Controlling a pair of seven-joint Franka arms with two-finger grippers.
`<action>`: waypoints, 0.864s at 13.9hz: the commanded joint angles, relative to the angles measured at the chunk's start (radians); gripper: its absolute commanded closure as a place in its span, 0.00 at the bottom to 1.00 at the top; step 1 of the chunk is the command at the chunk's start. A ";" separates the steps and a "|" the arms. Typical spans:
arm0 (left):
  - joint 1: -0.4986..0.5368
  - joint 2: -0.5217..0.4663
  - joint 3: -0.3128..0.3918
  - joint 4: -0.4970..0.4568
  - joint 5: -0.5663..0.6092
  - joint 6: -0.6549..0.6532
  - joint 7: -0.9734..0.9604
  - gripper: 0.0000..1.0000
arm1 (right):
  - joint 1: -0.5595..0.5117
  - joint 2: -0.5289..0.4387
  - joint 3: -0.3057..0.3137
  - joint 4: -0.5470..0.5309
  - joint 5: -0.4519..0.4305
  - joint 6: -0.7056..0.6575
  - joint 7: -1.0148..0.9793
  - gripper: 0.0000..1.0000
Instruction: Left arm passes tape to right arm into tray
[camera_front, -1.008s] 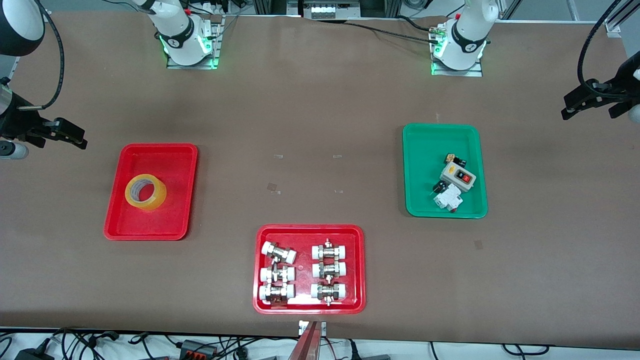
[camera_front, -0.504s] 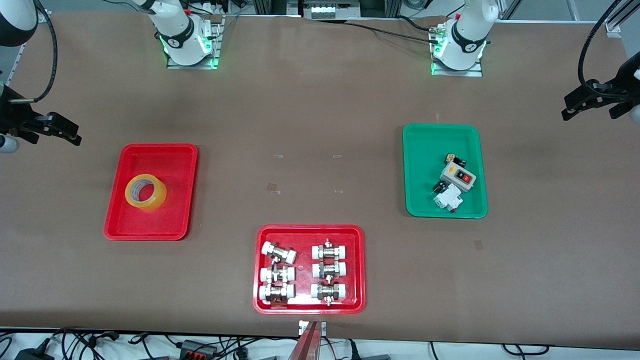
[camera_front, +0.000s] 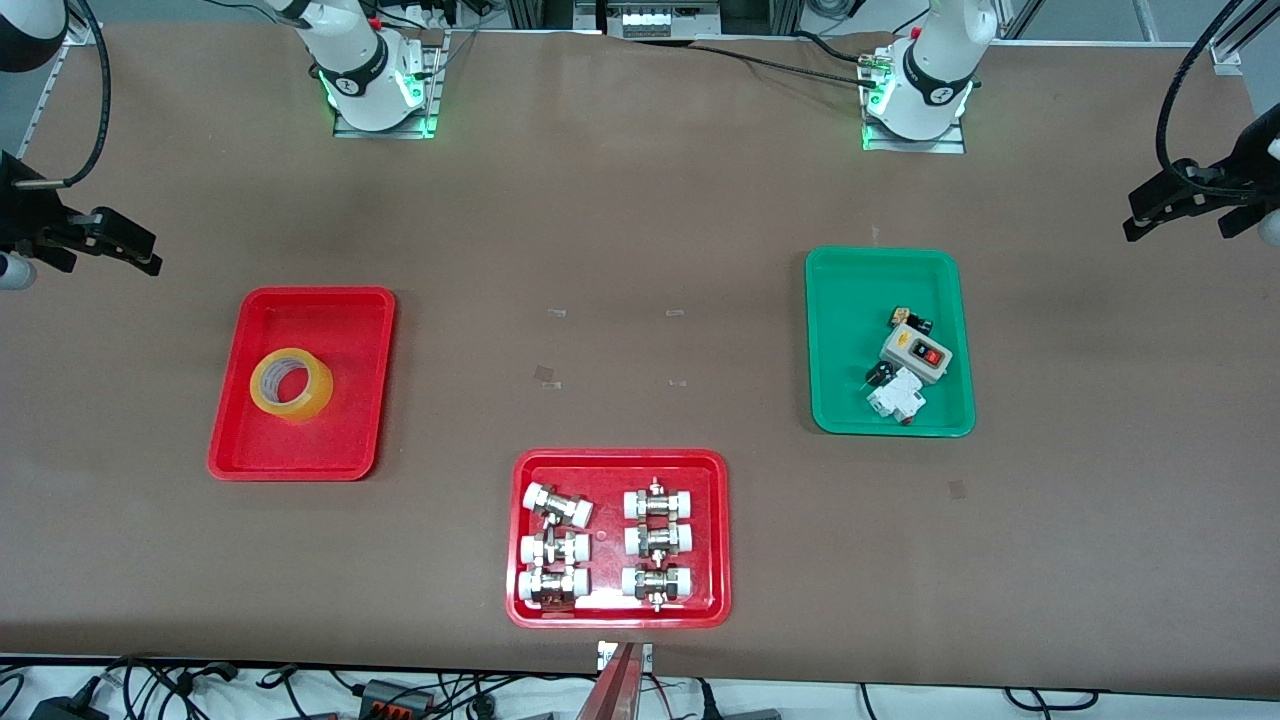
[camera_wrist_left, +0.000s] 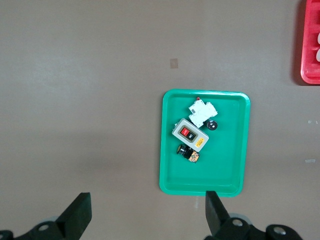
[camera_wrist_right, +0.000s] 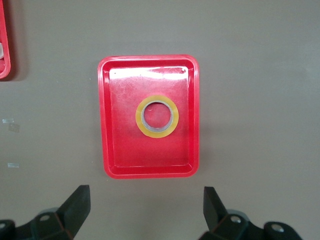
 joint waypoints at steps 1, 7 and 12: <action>0.006 -0.012 -0.003 -0.010 0.000 0.010 0.021 0.00 | -0.010 -0.021 0.009 -0.017 0.013 -0.006 -0.009 0.00; 0.006 -0.012 -0.003 -0.012 0.000 0.010 0.021 0.00 | -0.007 -0.027 0.011 -0.016 0.010 -0.043 -0.014 0.00; 0.006 -0.012 -0.003 -0.012 0.000 0.010 0.021 0.00 | -0.008 -0.028 0.009 -0.016 0.012 -0.052 -0.026 0.00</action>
